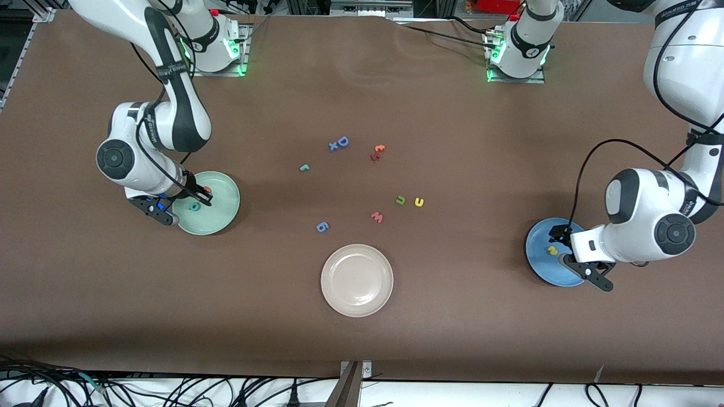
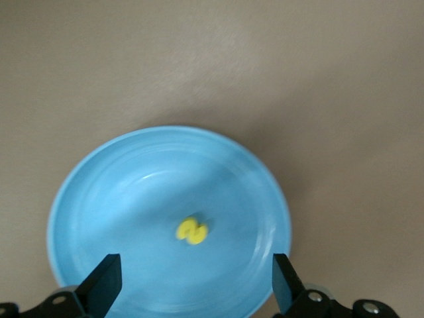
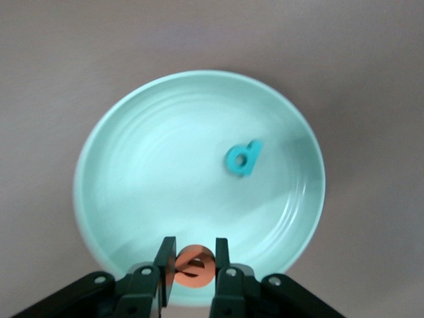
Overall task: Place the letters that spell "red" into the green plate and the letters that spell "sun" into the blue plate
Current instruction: 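Release both letters onto their plates and move both grippers back to letters, then grasp the teal j with the right gripper while the left gripper grasps yellow u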
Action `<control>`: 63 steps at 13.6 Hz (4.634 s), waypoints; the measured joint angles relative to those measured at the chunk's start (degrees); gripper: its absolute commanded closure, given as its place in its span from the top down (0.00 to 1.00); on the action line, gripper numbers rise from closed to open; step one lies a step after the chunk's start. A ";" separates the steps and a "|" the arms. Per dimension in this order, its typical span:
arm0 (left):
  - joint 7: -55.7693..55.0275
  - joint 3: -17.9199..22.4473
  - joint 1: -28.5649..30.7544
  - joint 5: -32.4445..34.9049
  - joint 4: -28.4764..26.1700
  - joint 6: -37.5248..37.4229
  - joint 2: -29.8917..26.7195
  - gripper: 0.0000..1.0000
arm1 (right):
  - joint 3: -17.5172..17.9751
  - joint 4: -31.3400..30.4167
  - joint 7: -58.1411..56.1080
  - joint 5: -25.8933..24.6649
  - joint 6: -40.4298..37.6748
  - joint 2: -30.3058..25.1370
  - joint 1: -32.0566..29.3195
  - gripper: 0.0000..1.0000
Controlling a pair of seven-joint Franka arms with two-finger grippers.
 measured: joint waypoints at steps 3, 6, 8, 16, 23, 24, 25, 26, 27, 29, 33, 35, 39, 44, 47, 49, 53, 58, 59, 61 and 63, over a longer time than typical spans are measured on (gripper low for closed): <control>-8.83 -2.99 -0.53 0.00 -0.99 -0.44 -0.02 1.00 | 0.29 -0.49 -0.21 0.72 2.67 2.35 0.08 0.96; -16.62 -6.09 -0.95 0.00 -2.42 -0.55 -0.16 1.00 | 0.33 -0.37 -0.10 1.17 2.50 2.05 0.30 0.98; -20.95 -7.02 -2.40 0.00 -3.52 -0.60 -0.53 1.00 | 0.65 0.08 1.40 1.48 1.40 1.46 0.62 0.98; -34.70 -7.37 -10.49 0.00 -9.39 2.22 -3.16 1.00 | 14.51 2.38 33.08 1.65 2.49 -0.81 5.08 0.97; -45.44 -7.65 -16.97 1.36 -15.73 11.44 -4.92 1.00 | 17.81 1.01 46.65 1.65 8.79 3.10 10.24 0.92; -46.77 -7.68 -18.36 2.34 -16.30 12.52 -5.03 1.00 | 17.82 0.26 47.30 1.65 10.44 3.78 11.06 0.92; -47.52 -7.68 -19.31 3.63 -16.82 13.31 -5.05 1.00 | 17.82 -0.63 47.59 1.65 11.97 4.24 11.59 0.91; -47.78 -7.68 -19.87 4.72 -17.54 14.42 -5.05 1.00 | 17.82 -1.56 47.65 1.65 13.26 4.46 11.84 0.89; -47.80 -7.67 -20.14 5.36 -18.49 15.83 -5.05 1.00 | 17.82 -2.44 47.65 1.65 14.13 4.48 11.96 0.87; -47.80 -7.67 -20.34 5.50 -20.41 18.48 -4.99 1.00 | 17.82 -3.60 47.65 1.65 14.66 4.47 12.11 0.84; -48.58 -7.66 -21.75 5.50 -21.76 21.87 -4.26 1.00 | 18.80 -4.12 48.59 1.65 15.25 4.43 12.45 0.79; -49.72 -7.63 -22.94 5.85 -21.89 23.17 -3.56 1.00 | 19.21 -4.36 49.15 1.65 15.58 4.28 12.55 0.77; -54.78 -7.54 -23.63 11.66 -21.90 23.96 -1.99 0.97 | 19.24 -6.13 49.18 1.65 15.82 3.18 12.55 0.73; -56.09 -7.53 -23.63 12.75 -21.89 24.64 -1.32 0.72 | 19.24 -6.90 49.15 1.65 16.63 2.62 12.55 0.61; -57.53 -7.53 -23.65 12.75 -21.89 25.03 -1.18 0.50 | 19.24 -7.30 49.15 1.65 18.25 2.66 12.55 0.61; -58.17 -7.53 -23.72 12.76 -21.79 25.05 -1.26 0.38 | 19.24 -7.62 49.15 1.65 19.35 2.76 12.55 0.61; -58.32 -7.47 -23.72 12.77 -21.64 25.01 -1.45 0.12 | 19.24 -7.71 49.14 1.65 19.78 2.82 12.55 0.35; -57.99 -7.35 -23.30 12.77 -20.32 23.80 -1.46 0.06 | 19.24 -7.76 49.13 1.65 20.20 2.81 12.55 0.09; -57.54 -7.35 -23.03 12.77 -19.26 22.01 -1.52 0.05 | 19.24 -7.76 49.13 1.65 20.21 2.81 12.55 0.09; -55.20 -7.46 -22.52 12.77 -16.87 16.98 -1.97 0.05 | 19.24 -7.76 49.13 1.65 20.21 2.81 12.55 0.03; -49.77 -8.87 -20.42 11.26 -14.15 11.37 -2.95 0.06 | 19.21 -7.74 49.13 1.65 20.22 2.79 12.54 0.00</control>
